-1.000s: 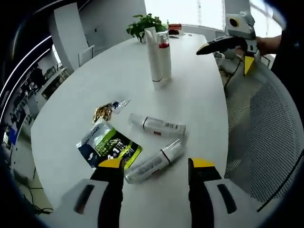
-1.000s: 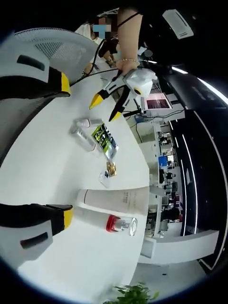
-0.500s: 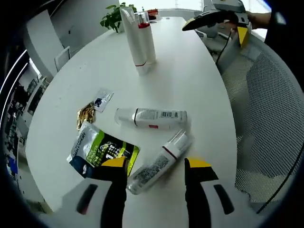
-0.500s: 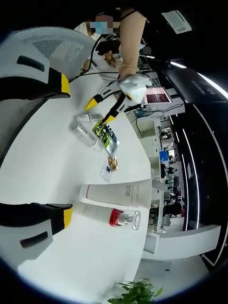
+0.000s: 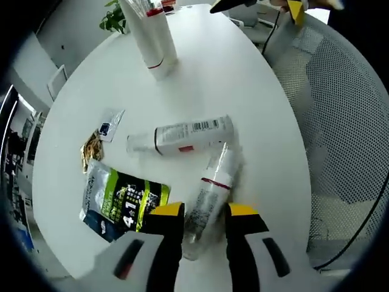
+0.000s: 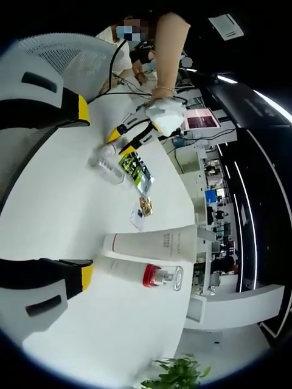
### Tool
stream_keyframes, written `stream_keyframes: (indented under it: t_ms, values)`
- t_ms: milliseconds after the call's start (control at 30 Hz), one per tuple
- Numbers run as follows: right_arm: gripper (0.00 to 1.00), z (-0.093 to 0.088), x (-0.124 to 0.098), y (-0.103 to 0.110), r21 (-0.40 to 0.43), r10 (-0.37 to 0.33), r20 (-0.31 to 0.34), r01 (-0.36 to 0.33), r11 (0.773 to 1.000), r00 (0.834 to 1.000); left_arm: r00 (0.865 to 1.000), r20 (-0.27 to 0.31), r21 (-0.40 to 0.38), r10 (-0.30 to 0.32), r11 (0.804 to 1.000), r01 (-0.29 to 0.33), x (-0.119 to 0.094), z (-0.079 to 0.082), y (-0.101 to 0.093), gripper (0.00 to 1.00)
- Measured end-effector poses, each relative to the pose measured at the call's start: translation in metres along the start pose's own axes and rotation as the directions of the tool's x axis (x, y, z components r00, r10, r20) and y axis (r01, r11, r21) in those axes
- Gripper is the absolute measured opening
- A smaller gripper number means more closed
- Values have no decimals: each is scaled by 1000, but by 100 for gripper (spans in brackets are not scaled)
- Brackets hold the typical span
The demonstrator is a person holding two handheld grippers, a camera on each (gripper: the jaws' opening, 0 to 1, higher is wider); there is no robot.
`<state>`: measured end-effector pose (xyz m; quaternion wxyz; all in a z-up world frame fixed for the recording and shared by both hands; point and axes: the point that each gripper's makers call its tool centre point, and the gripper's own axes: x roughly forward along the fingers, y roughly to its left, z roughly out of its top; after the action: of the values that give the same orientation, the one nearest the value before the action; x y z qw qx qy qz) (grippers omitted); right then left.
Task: Arrange the skincare products in the storage area until every visible bottle or jar stands upright without overlapping.
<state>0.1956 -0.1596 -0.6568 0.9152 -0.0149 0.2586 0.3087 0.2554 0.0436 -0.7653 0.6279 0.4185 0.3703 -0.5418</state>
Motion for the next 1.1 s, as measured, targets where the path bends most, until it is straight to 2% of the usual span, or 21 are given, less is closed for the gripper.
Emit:
stream_keyframes:
  t_ms: [67, 100, 167, 467, 567, 633, 700, 767, 900, 1000, 1100]
  values:
    - [89, 0, 0, 1, -2, 1, -4, -1, 1000, 1000, 1000, 9, -22, -4, 1000, 4, -1, 1, 1, 25]
    - [89, -1, 1, 1, -3, 2, -4, -2, 1000, 1000, 1000, 24, -63, 0, 998, 2, -1, 3, 1, 25]
    - [88, 0, 1, 1, -4, 5, -3, -5, 1000, 1000, 1000, 22, -58, -3, 998, 4, -1, 2, 1, 25]
    - [88, -1, 2, 4, -9, 25, -3, -25, 1000, 1000, 999, 33, -142, 27, 990, -22, -4, -2, -1, 24]
    - [87, 0, 2, 7, -11, 36, 1, -36, 999, 999, 996, 83, -186, 28, 982, -12, -5, 2, -5, 24]
    - [87, 0, 3, 8, -14, 44, 2, -44, 999, 999, 991, 131, -228, 33, 974, -2, -11, 11, -10, 24]
    - [86, 0, 3, 10, -17, 56, 0, -56, 998, 998, 987, 155, -250, 42, 968, -2, -20, 17, -14, 24]
    - [85, 0, 3, 12, -21, 64, 2, -64, 998, 998, 982, 184, -275, 43, 961, 10, -20, 21, -16, 24]
    - [82, 0, 4, 16, -24, 89, 3, -89, 996, 996, 960, 269, -340, 75, 940, 21, -33, 39, -18, 24]
    - [79, 1, 3, 21, -28, 109, 9, -109, 994, 994, 928, 359, -383, 96, 922, 52, -47, 64, -23, 24]
    - [77, 2, 3, 22, -26, 124, 13, -124, 992, 992, 900, 420, -403, 114, 912, 73, -55, 81, -25, 24]
